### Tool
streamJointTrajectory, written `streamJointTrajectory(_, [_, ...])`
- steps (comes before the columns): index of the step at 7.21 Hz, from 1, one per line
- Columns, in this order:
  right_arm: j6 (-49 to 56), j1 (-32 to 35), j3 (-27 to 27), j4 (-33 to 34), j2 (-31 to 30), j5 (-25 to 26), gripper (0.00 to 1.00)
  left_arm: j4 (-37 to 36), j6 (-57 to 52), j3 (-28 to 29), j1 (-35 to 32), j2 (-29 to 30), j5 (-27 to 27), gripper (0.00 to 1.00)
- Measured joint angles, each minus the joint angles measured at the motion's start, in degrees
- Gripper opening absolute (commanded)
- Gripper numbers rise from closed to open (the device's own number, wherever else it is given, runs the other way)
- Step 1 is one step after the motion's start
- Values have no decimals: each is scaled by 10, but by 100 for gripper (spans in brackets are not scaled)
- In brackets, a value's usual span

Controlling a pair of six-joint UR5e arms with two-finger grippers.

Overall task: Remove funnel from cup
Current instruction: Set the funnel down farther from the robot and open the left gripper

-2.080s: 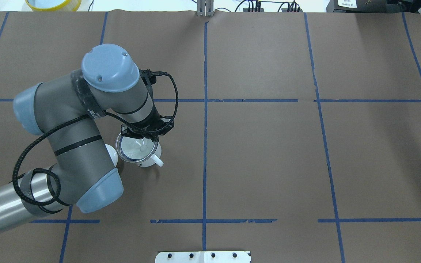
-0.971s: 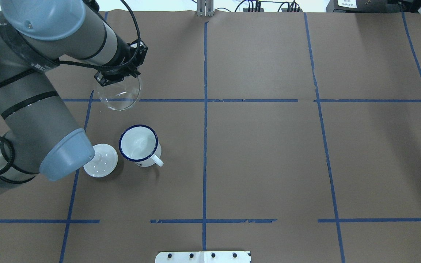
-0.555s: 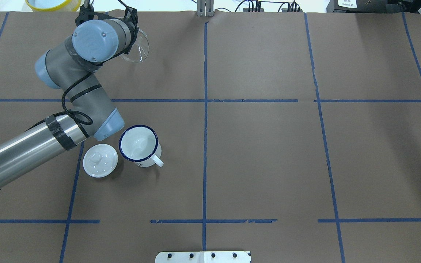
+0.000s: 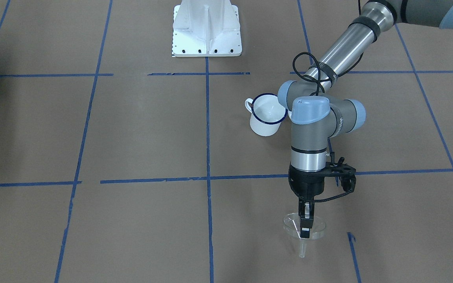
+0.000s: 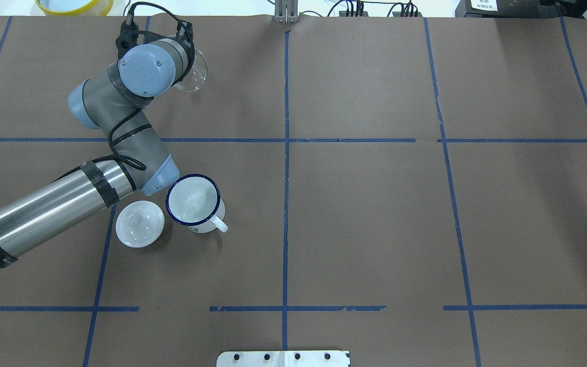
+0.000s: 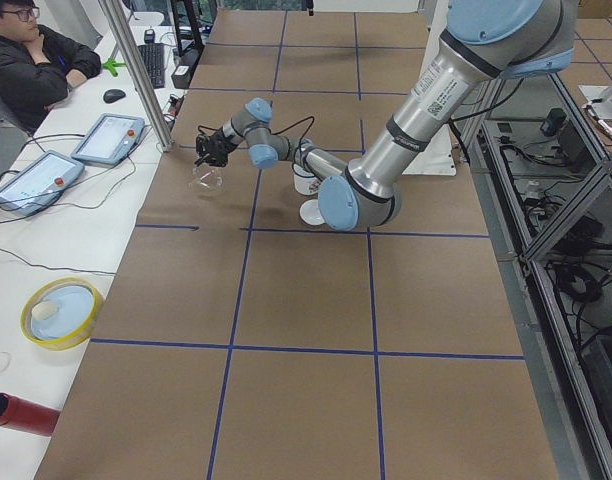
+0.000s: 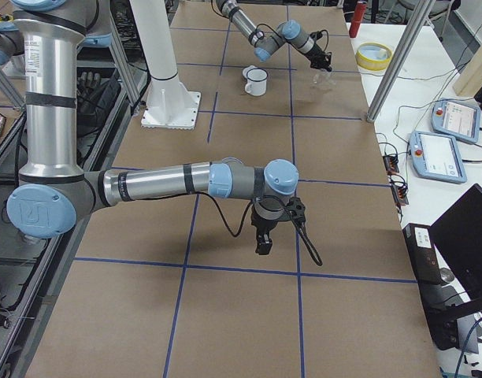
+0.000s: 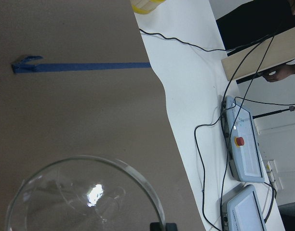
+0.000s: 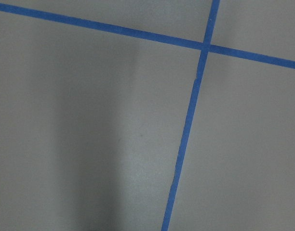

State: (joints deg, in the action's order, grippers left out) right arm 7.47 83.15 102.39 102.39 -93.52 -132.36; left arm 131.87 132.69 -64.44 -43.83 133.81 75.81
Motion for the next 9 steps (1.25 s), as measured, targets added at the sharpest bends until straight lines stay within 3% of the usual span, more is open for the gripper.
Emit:
streamJointTrajectory(1, [0, 0, 0, 0, 0, 0, 100, 1, -3, 2, 1, 0, 0, 76])
streamJointTrajectory(2, [0, 0, 0, 0, 0, 0, 100, 1, -9, 2, 2, -1, 0, 100])
streamJointTrajectory(4, [0, 0, 0, 0, 0, 0, 100, -6, -66, -35, 1, -18, 4, 100])
streamJointTrajectory(5, [0, 0, 0, 0, 0, 0, 100, -20, -130, -90, -1, -45, 24, 100])
streamJointTrajectory(9, [0, 0, 0, 0, 0, 0, 100, -187, -547, -394, -29, -212, 247, 100])
